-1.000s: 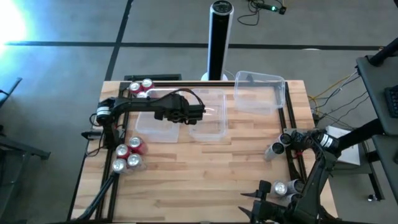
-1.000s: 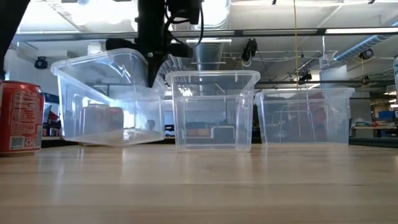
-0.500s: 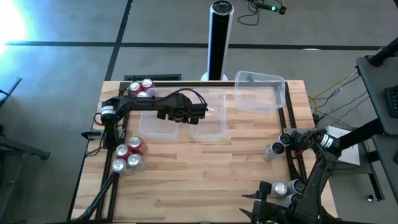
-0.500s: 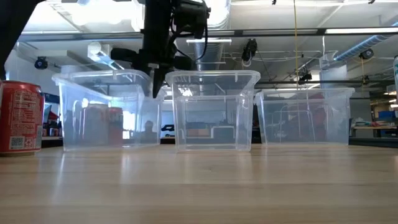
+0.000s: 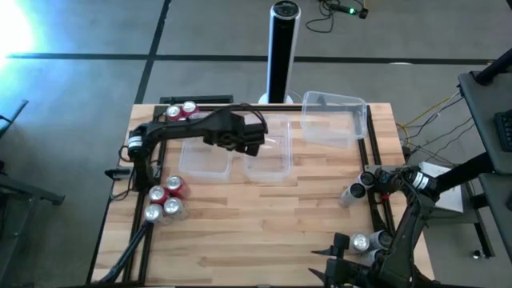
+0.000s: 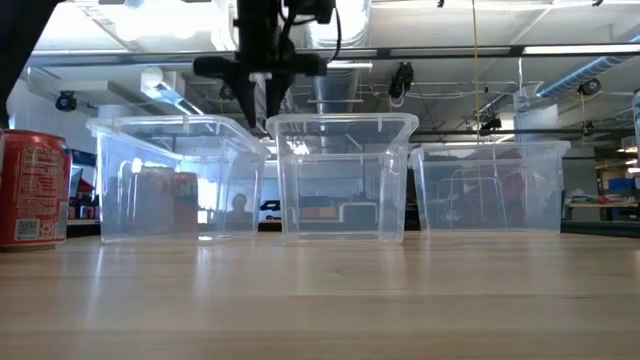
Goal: Sort soda cans
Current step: Move the bottom transparent bin to the top left of the table
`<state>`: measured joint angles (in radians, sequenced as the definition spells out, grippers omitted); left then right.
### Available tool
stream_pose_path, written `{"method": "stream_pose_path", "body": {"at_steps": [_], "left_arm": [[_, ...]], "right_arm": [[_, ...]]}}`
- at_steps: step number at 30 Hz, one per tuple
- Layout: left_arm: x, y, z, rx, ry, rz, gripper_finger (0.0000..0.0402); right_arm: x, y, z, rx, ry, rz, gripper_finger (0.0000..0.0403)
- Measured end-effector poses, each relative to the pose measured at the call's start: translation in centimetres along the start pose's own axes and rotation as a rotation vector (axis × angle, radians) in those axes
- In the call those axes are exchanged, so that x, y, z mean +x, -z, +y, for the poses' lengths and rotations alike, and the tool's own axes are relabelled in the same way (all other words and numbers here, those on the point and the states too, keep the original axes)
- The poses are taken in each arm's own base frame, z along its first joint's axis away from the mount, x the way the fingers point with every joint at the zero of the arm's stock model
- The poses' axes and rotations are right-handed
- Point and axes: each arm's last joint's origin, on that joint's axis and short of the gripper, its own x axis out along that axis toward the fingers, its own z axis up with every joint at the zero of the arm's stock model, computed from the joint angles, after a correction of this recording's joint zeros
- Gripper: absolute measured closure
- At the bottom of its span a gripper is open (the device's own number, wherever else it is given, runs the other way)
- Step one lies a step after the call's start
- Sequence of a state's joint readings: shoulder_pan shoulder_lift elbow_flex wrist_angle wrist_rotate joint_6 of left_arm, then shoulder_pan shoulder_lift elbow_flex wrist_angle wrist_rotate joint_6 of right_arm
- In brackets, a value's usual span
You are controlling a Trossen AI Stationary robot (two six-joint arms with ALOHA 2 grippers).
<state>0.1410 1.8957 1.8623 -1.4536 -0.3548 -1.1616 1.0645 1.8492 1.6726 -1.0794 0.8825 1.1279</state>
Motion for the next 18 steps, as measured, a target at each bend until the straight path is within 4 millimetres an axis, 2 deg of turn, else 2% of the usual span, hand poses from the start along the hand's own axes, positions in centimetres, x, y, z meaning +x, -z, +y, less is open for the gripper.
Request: {"method": "stream_pose_path", "body": {"at_steps": [3,5,9,13,18], "left_arm": [[-2.1,-0.5,0.9,0.055,-0.022,0.007,0.0281],[-3.3,-0.8,1.2,0.140,0.024,-0.008,0.0281],[-4.8,-0.8,2.1,0.293,0.069,-0.024,0.0281],[-4.0,-0.1,3.4,0.414,0.022,-0.003,0.0281],[-2.1,1.7,5.9,0.637,-0.051,0.053,0.0281]], "right_arm": [[0.0,0.0,0.0,0.016,-0.001,0.000,0.0184],[0.0,0.0,0.0,0.024,-0.008,0.014,0.0184],[0.0,0.0,0.0,0.035,-0.020,0.035,0.0184],[0.0,0.1,0.0,0.035,-0.021,0.040,0.0184],[0.1,-0.4,-0.3,-0.018,-0.018,0.038,0.0184]]}}
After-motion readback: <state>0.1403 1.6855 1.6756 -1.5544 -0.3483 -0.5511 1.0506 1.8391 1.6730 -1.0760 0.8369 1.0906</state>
